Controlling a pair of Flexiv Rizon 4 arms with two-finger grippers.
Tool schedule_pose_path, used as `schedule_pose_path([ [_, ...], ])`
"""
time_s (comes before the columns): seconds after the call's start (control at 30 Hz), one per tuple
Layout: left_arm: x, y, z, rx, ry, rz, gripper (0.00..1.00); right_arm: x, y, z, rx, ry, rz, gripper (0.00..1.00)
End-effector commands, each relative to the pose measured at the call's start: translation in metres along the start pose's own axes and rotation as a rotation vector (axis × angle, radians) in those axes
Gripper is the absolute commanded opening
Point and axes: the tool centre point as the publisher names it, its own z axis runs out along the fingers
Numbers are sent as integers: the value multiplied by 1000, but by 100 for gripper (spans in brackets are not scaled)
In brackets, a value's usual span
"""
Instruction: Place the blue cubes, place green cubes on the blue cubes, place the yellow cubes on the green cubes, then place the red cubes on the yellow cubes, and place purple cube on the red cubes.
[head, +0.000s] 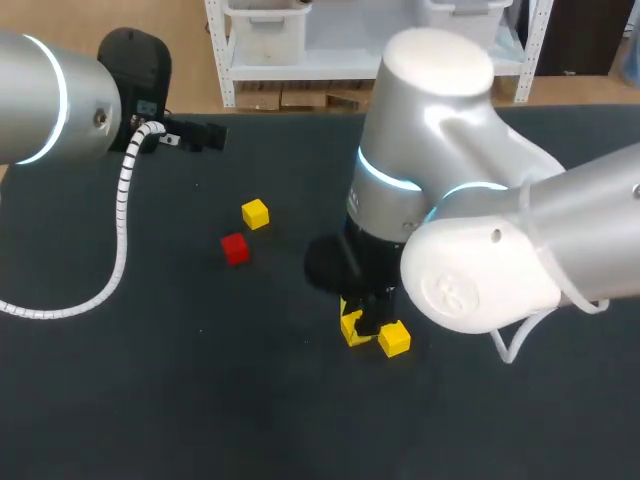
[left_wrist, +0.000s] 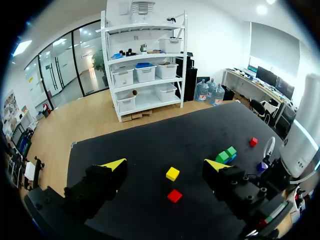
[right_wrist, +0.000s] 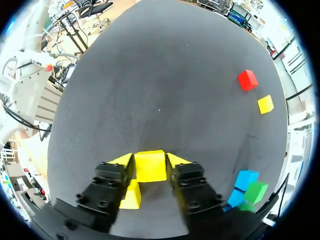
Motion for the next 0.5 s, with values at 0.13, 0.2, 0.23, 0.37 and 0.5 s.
schedule_pose_path([
  [0.13,0,1,0,3,1,0,100,3,7,-30,-38,-9,42,0],
  [0.2,0,1,0,3,1,0,100,3,8,-40,-38,-13,60,0],
  [0.23,0,1,0,3,1,0,100,4,8,-45,-36,-13,67,0],
  [0.37,0,1,0,3,1,0,100,7,0,-65,-12,-30,99,0],
  [0.5,0,1,0,3,1,0,100,16,-21,-80,18,-37,152,0],
])
